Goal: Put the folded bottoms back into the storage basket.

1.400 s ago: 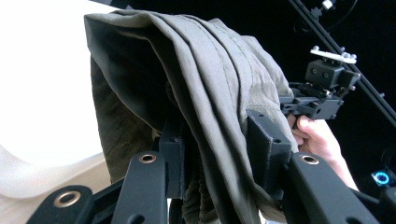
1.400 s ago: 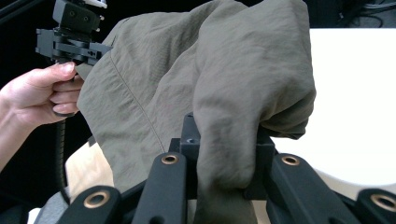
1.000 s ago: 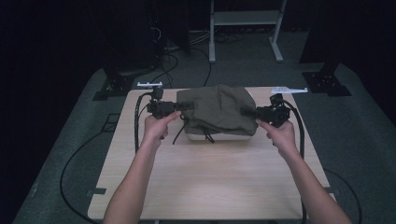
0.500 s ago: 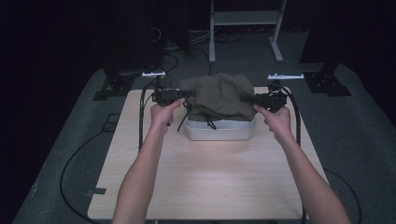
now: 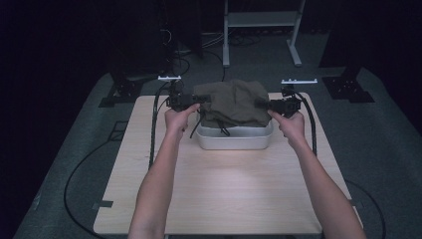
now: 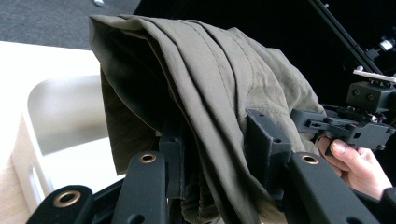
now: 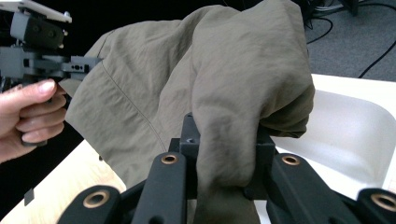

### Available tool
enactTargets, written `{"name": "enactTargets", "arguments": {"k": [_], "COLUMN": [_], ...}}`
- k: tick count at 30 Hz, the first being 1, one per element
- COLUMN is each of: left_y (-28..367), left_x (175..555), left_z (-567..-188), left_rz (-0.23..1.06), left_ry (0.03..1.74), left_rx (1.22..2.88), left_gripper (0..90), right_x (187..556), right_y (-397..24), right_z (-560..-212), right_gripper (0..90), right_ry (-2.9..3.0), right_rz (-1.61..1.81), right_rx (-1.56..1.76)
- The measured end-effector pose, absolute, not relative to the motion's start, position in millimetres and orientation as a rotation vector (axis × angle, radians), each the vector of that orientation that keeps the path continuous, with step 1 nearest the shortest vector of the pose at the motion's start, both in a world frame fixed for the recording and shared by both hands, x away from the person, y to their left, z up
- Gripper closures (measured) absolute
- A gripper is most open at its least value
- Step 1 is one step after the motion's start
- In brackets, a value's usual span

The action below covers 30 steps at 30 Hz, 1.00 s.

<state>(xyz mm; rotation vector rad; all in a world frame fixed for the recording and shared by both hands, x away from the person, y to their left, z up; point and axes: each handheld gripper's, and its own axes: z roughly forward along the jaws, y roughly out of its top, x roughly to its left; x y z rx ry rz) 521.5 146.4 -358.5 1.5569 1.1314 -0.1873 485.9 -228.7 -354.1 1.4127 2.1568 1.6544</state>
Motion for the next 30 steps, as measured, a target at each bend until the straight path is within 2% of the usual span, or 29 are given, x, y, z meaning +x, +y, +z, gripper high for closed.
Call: {"name": "enactTargets", "arguments": {"k": [30], "left_y": [139.7], "left_x": [522.8], "left_z": [-406.7], "left_rz": [-0.186], "left_ry": [1.236], "left_rx": [1.633], "left_gripper": [61.6], "right_x": [504.7], "right_y": [-223.2], "right_z": [-394.0], "right_gripper": [73.0], "right_ry": [2.245], "right_rz": [1.519], "right_rx": [1.543]}}
